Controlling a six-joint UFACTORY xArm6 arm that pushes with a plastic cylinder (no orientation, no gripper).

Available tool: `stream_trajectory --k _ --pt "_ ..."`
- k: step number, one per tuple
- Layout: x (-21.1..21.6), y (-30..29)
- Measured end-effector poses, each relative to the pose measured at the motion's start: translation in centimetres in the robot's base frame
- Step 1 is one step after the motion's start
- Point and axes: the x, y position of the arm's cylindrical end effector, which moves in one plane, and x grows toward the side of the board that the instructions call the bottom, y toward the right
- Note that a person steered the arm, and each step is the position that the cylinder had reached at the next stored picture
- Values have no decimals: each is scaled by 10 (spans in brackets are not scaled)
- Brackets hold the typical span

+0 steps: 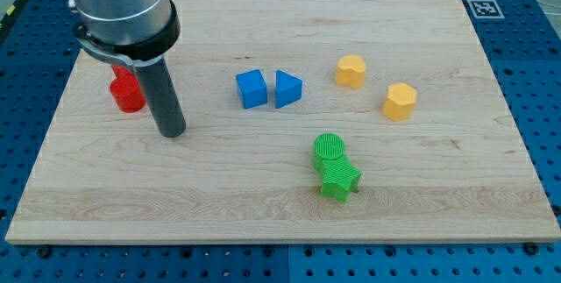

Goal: Slightly push the green star to the right side of the board

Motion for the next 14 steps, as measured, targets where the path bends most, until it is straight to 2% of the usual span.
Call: stream_trajectory --k 3,5,6,7,8,10,14 --pt "0 3" --pt "52 9" --pt "73 40" --pt "73 117" --pt "76 168" --pt "91 169" --pt "91 179"
